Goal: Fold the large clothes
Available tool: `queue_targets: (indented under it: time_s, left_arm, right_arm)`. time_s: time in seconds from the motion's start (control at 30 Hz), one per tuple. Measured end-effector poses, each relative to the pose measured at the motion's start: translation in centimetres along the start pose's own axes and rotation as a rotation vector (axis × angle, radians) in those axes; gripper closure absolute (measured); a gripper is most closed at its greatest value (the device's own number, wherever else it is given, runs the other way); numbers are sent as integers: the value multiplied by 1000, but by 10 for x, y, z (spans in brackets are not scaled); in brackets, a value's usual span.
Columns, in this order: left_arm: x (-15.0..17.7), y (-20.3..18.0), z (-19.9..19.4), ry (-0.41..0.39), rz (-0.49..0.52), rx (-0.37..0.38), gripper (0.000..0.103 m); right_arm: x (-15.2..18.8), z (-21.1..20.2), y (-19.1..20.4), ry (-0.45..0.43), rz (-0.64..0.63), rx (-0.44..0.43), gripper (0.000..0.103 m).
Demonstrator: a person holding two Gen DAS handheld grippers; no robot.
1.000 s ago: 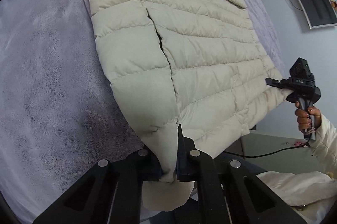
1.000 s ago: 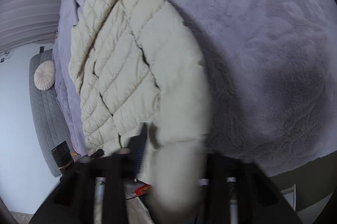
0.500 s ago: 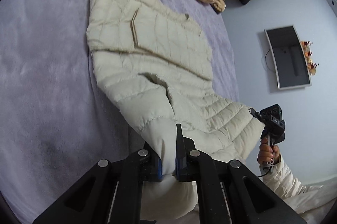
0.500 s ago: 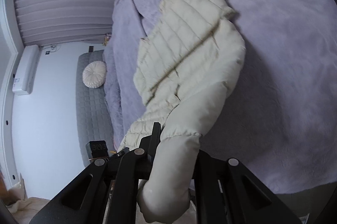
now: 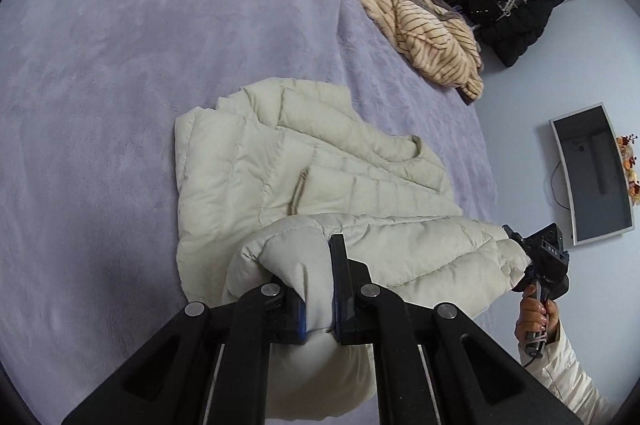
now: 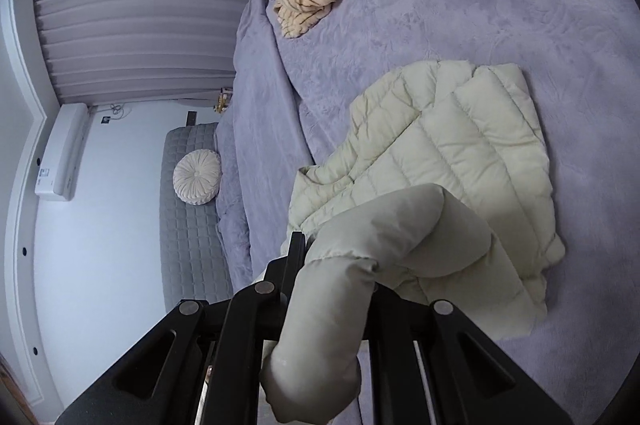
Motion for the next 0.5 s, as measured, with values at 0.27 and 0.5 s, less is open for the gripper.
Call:
queue_targets:
  time_s: [0.27, 0.5]
  left_arm:
    - [-12, 35, 45, 63, 35, -162, 76]
    - [-9, 8, 23, -22, 166, -337, 1]
  right_arm:
    - [-39, 60, -40, 6, 43, 58, 88]
    - [-46, 63, -34, -39, 15, 76, 22]
Point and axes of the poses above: each gripper's, at about its wrist camera, not at the fingertips, and z roughly the way its jaws point, y to its left, x to its underside, the point moved 5 cm from there along z, roughly the way its jaws point, and after that the axes turned 11 degrees about x, right-handed, at the moved point
